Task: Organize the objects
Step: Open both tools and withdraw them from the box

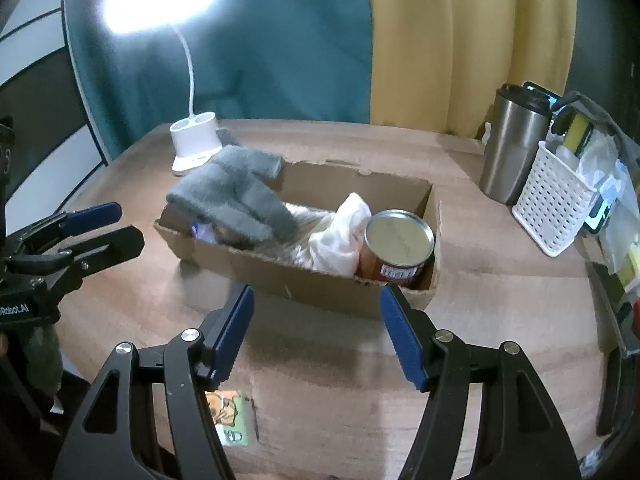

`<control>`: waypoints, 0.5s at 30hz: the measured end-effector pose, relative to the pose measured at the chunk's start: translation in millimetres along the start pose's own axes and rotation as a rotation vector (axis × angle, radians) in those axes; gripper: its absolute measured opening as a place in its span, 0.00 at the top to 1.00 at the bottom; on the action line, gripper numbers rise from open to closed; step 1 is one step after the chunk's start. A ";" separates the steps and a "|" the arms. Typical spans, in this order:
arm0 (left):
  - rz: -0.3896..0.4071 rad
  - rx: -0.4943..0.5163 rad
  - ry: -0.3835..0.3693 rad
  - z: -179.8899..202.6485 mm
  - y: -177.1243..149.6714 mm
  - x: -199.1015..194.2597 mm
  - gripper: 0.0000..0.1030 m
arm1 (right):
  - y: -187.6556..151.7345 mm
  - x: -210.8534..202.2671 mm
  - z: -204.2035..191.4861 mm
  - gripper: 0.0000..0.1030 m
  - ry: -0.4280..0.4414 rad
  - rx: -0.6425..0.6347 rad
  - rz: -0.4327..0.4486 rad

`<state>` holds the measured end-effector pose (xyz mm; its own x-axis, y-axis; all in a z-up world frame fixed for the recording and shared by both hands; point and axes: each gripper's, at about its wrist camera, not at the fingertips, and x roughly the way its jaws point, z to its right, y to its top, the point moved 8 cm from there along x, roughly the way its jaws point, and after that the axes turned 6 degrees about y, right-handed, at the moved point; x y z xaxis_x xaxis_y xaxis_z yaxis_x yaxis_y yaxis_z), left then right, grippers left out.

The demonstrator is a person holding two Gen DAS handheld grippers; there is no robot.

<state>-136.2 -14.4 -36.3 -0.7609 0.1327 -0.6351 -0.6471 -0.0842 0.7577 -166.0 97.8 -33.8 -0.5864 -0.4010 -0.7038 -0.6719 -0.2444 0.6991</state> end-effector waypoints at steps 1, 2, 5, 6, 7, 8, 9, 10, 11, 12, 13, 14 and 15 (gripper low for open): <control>0.001 -0.001 0.002 -0.5 -2.2 -1.5 0.19 | -1.2 -0.5 -1.3 0.33 0.000 0.000 0.000; 0.002 -0.003 0.004 -1.0 -3.9 -3.0 0.19 | -2.7 -1.1 -2.5 0.33 0.002 0.000 0.000; -0.001 -0.009 0.011 -2.4 -9.6 -6.4 0.19 | -8.5 -2.2 -6.5 0.33 0.004 -0.004 -0.005; -0.002 -0.009 0.013 -2.7 -11.9 -7.6 0.19 | -10.7 -3.0 -7.9 0.33 0.005 -0.005 -0.006; -0.002 -0.010 0.015 -3.1 -14.2 -8.6 0.19 | -13.6 -3.4 -9.6 0.33 0.007 -0.005 -0.008; -0.003 -0.012 0.016 -3.6 -16.5 -9.5 0.19 | -15.3 -3.5 -11.0 0.33 0.008 -0.005 -0.009; -0.006 -0.014 0.018 -4.3 -19.4 -10.1 0.19 | -17.6 -3.5 -12.4 0.33 0.012 -0.005 -0.012; -0.008 -0.015 0.020 -4.5 -21.5 -10.7 0.19 | -21.2 -3.2 -14.5 0.33 0.016 -0.006 -0.018; -0.009 -0.015 0.020 -5.1 -23.4 -11.5 0.19 | -23.9 -3.2 -16.1 0.32 0.018 -0.008 -0.021; -0.010 -0.015 0.022 -5.4 -25.3 -12.4 0.19 | -27.7 -2.7 -18.7 0.29 0.023 -0.011 -0.028; -0.011 -0.017 0.023 -5.8 -27.7 -13.7 0.19 | -30.4 -2.3 -20.7 0.25 0.028 -0.012 -0.032; -0.013 -0.017 0.024 -6.2 -29.4 -14.4 0.19 | -32.9 -1.9 -22.8 0.25 0.035 -0.013 -0.036; -0.016 -0.018 0.025 -7.0 -32.4 -15.6 0.19 | -36.0 -1.7 -25.3 0.24 0.041 -0.015 -0.042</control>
<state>-103.7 -20.7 -52.0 -0.7512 0.1096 -0.6509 -0.6598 -0.1003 0.7447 -129.3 84.9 -54.6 -0.5384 -0.4260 -0.7270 -0.6887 -0.2747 0.6710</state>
